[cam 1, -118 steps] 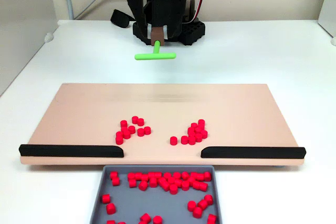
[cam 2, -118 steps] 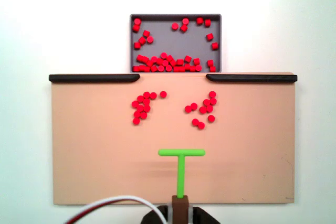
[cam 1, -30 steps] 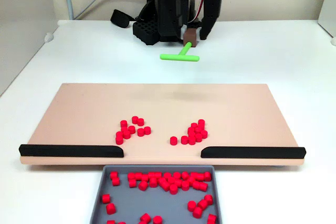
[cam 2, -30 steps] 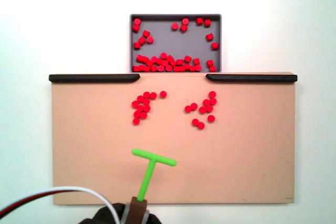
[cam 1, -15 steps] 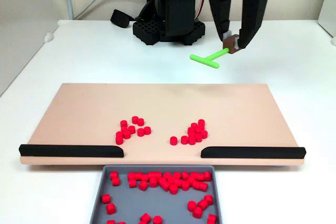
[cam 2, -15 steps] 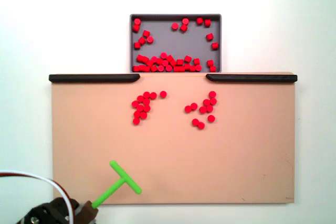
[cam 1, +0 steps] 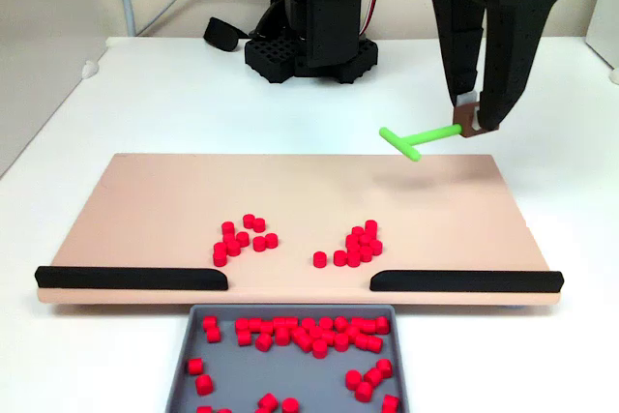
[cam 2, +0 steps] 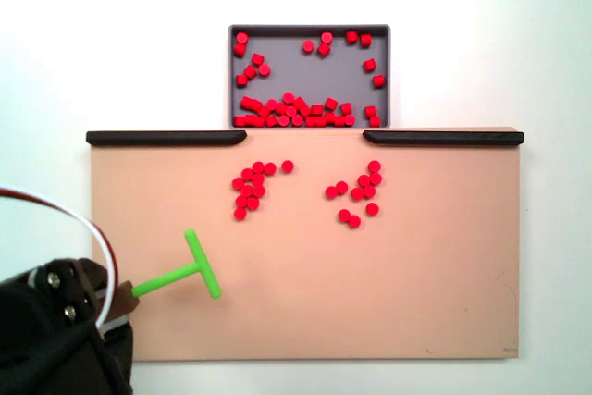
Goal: Gather the left side granules
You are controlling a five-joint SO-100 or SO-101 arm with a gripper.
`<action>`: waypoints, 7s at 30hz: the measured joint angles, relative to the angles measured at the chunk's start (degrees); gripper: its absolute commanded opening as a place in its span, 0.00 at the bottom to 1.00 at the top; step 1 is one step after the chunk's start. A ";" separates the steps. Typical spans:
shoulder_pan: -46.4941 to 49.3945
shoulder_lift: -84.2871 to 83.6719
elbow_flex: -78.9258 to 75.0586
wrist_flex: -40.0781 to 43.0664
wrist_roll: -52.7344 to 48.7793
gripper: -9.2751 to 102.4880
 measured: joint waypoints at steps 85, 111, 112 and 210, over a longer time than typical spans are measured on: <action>7.82 -20.83 -15.38 -4.92 14.94 0.08; 11.16 -20.83 -15.38 -4.92 12.39 0.08; 11.34 -20.83 -15.38 -4.92 12.22 0.08; 23.99 31.03 27.69 1.93 -90.18 0.08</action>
